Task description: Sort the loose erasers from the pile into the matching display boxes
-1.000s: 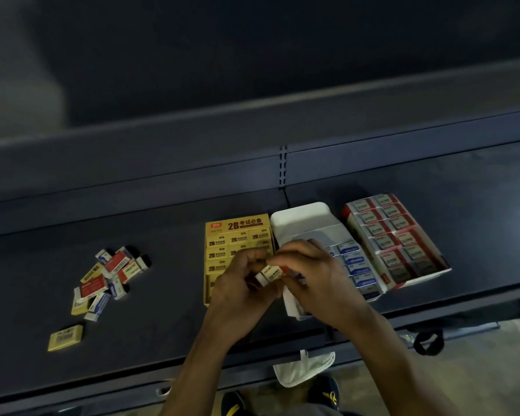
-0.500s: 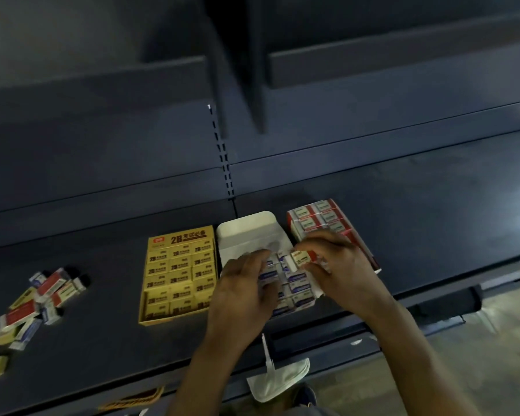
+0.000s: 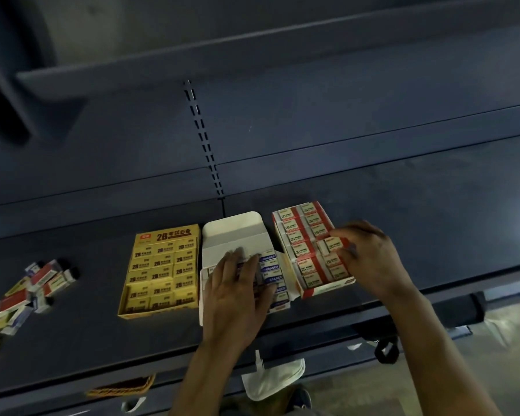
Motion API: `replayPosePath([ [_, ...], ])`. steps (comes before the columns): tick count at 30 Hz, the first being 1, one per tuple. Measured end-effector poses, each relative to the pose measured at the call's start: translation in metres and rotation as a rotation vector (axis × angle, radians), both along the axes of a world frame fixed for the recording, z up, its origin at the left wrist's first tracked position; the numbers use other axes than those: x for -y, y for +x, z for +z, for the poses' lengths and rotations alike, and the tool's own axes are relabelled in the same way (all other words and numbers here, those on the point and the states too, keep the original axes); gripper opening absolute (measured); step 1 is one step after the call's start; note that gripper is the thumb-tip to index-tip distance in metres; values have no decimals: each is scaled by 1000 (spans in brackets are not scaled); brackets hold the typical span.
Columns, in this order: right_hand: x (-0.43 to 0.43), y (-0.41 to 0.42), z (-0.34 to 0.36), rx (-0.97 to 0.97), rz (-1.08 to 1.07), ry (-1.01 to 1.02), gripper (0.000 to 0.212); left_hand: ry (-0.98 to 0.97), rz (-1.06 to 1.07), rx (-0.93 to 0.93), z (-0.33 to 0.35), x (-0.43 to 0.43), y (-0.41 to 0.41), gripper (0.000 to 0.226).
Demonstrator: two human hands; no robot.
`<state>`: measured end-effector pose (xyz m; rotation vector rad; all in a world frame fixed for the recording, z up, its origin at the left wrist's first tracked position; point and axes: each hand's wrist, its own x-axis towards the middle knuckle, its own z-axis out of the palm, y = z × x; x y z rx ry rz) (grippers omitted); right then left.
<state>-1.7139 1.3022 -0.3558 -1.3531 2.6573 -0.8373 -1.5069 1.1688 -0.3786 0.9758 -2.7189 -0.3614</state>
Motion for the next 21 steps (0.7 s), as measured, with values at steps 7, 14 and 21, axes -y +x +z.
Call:
replayPosePath([
  [7,11,5,-10,-73,-2,-57,18,2,11,-57,-5,-3,2,64],
  [14,14,9,-15,-147,-15,-81,23,22,19,-72,-3,-4,1,64],
  [21,27,41,-5,-148,24,-225,29,115,24,-238,3,-2,16,60],
])
